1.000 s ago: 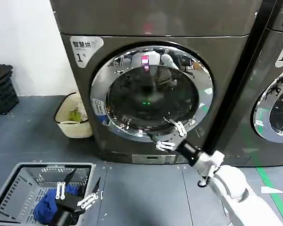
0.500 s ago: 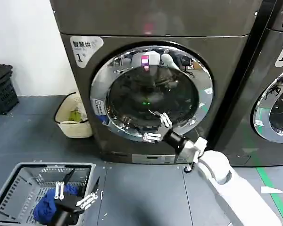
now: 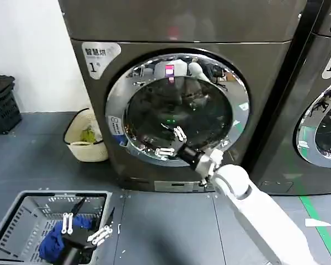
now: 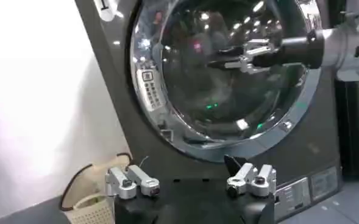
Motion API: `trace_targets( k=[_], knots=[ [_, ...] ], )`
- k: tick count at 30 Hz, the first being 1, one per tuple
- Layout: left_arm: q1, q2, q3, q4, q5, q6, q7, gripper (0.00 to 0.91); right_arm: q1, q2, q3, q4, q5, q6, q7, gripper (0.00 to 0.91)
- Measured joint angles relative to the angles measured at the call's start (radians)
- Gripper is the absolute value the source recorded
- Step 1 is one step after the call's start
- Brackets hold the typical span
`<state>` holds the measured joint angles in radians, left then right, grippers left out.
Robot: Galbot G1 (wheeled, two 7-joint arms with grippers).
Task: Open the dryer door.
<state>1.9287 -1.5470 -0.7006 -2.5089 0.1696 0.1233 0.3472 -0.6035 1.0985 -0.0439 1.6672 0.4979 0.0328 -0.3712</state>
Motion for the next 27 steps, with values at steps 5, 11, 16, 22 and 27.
trace_targets(
  k=[5,11,16,22,27],
  knots=[
    [0.001,0.0,0.0,-0.002,0.001,0.0,0.0,0.907,0.041,0.029,-0.031,-0.041,-0.012,0.0,0.0,0.907],
    [0.004,0.0,0.0,-0.005,0.001,0.0,0.0,0.907,0.089,0.067,-0.067,-0.088,-0.021,-0.002,0.001,0.907],
    [0.004,0.003,-0.004,-0.007,-0.001,0.0,0.0,0.907,0.122,0.1,-0.093,-0.129,-0.029,-0.002,0.001,0.907],
    [0.002,0.003,-0.006,-0.005,-0.004,0.001,0.0,0.907,0.152,0.137,-0.114,-0.174,-0.038,-0.001,0.0,0.907],
    [-0.001,0.004,-0.007,0.001,-0.007,0.001,0.0,0.907,0.17,0.169,-0.124,-0.212,-0.05,0.004,-0.002,0.907]
  ],
)
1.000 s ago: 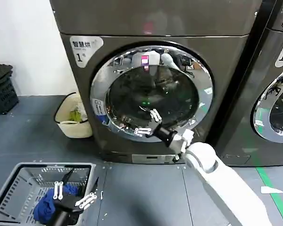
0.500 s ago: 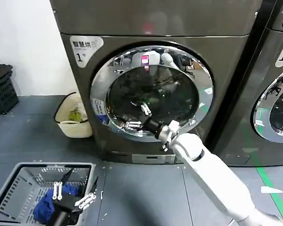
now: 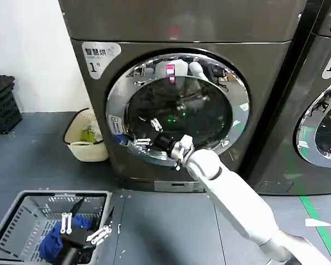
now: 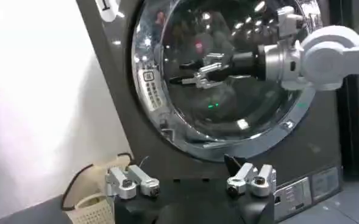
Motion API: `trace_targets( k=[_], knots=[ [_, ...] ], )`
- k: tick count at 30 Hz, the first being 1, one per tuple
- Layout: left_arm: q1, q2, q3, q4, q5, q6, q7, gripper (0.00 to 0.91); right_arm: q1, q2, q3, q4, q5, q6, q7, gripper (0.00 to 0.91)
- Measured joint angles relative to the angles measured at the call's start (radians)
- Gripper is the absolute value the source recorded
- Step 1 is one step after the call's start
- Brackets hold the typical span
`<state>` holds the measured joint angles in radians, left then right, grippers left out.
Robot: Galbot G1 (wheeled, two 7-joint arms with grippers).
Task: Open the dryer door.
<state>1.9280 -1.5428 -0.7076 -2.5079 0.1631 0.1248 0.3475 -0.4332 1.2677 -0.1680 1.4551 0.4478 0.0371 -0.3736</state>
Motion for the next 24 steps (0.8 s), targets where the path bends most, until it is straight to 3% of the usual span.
trace_targets(
  k=[24],
  knots=[
    [0.006,-0.002,0.0,-0.005,0.0,0.002,0.0,0.907,0.092,0.094,-0.039,-0.188,-0.006,0.037,-0.09,0.907]
  ],
)
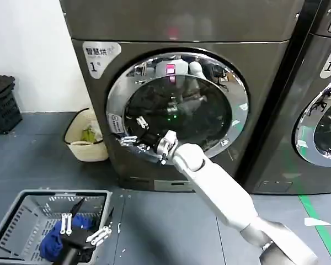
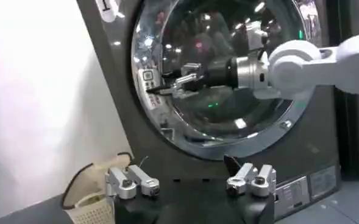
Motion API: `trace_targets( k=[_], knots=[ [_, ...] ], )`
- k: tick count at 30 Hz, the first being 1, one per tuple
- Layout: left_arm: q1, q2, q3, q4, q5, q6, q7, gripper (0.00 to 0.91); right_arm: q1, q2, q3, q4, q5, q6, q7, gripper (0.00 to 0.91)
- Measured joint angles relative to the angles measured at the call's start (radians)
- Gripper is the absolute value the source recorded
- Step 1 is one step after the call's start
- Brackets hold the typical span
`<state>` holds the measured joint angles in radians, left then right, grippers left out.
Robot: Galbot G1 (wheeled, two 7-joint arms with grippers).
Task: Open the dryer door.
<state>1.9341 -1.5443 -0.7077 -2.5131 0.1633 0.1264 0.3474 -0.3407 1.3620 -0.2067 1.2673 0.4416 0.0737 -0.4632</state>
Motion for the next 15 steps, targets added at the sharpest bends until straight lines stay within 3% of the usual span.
trace_targets(
  k=[15],
  knots=[
    [-0.007,0.005,-0.004,0.007,-0.004,0.002,0.0,0.907,0.003,-0.022,0.005,-0.011,0.049,0.02,-0.147,0.907]
  ],
)
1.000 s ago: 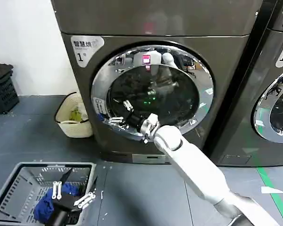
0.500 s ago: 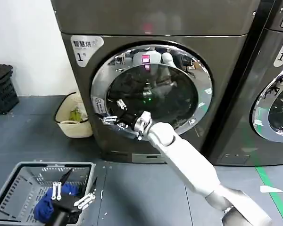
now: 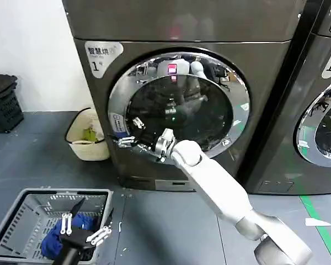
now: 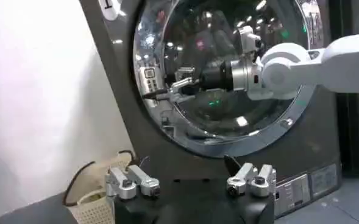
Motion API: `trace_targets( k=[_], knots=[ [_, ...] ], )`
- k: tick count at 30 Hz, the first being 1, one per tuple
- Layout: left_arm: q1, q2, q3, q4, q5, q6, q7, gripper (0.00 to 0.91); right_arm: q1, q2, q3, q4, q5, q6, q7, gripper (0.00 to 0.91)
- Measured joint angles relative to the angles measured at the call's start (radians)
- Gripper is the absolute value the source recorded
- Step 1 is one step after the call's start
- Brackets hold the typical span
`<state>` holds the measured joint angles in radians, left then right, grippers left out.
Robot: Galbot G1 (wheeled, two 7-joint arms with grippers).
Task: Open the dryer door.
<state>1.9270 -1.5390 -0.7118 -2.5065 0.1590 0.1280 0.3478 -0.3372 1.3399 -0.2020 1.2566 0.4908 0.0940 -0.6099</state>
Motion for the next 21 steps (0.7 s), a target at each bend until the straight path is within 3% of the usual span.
trace_targets(
  k=[10,21],
  knots=[
    [-0.013,0.013,-0.017,0.002,-0.021,0.007,0.001,0.907,-0.025,-0.056,-0.016,0.091,0.066,0.015,-0.076,0.907],
    [-0.017,0.018,-0.023,-0.001,-0.027,0.01,0.001,0.907,-0.058,-0.101,-0.012,0.17,0.087,0.027,-0.123,0.907]
  ],
)
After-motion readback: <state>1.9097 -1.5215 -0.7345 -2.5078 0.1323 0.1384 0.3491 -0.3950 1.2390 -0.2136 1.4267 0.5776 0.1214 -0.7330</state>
